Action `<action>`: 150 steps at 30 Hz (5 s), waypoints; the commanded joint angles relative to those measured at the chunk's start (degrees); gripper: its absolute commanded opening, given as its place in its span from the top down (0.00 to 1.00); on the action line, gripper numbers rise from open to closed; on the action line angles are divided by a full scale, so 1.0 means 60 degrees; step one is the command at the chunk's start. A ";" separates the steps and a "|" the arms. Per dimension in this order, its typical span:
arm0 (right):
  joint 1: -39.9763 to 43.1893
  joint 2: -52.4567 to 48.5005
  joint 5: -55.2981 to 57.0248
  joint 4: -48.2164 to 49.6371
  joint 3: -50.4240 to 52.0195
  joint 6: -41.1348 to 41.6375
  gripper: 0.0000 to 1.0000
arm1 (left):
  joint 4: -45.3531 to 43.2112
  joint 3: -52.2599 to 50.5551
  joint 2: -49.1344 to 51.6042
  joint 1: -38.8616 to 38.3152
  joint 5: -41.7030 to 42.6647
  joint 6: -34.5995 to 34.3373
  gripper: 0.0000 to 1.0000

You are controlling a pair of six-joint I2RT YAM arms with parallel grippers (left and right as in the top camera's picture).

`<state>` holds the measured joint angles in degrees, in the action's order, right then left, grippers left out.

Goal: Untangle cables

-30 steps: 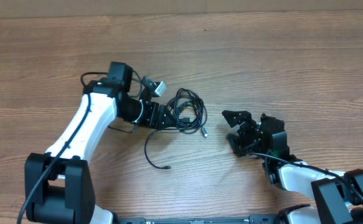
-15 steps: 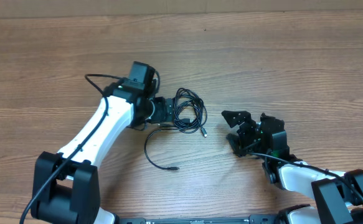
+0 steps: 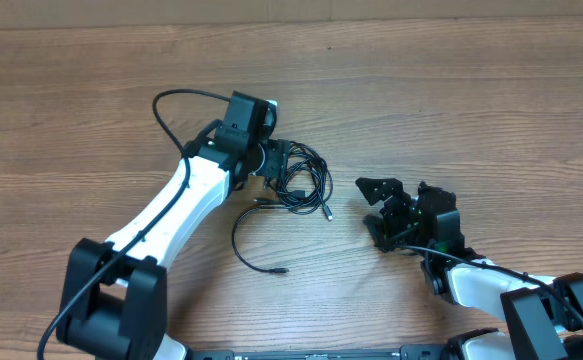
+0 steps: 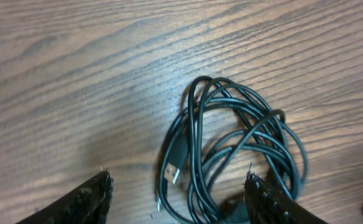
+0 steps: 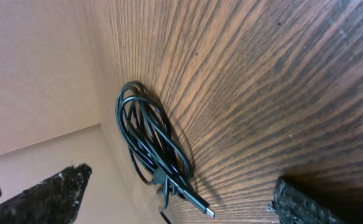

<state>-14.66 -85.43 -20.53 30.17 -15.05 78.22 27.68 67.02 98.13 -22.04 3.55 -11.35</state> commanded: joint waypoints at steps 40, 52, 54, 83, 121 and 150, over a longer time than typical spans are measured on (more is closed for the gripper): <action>-0.0302 0.1155 -0.2958 0.1286 0.0503 -0.3559 0.15 | 0.1519 0.0929 -0.3180 0.0109 0.0412 0.0291 0.96; -0.1956 0.4244 -0.2120 -0.1162 -0.0423 -0.2830 0.01 | 0.2594 0.0929 -0.4248 0.0106 0.1107 -0.1526 0.96; -0.2313 0.4291 -0.1570 -0.2004 -0.0809 -0.2816 0.00 | 0.2568 0.0929 -0.4248 0.0106 0.1439 -0.2098 0.96; -0.3745 0.3177 0.4503 -0.4131 -0.1220 -0.1577 0.16 | 0.2699 0.0929 -0.4251 0.0302 0.8003 -0.1708 0.96; -0.3745 0.4608 0.2659 -0.2328 -0.1220 -0.5461 0.04 | 0.2433 0.0914 -0.4229 0.0415 0.7763 0.0087 0.96; -0.3326 0.4965 -0.0040 -0.2186 -0.1220 -0.6335 0.96 | 0.3840 0.0900 -0.3606 0.0437 -0.0659 -0.1555 0.94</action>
<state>-35.64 -58.50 -15.94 16.14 -21.96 41.32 51.00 71.70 74.35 -19.86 14.61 -14.98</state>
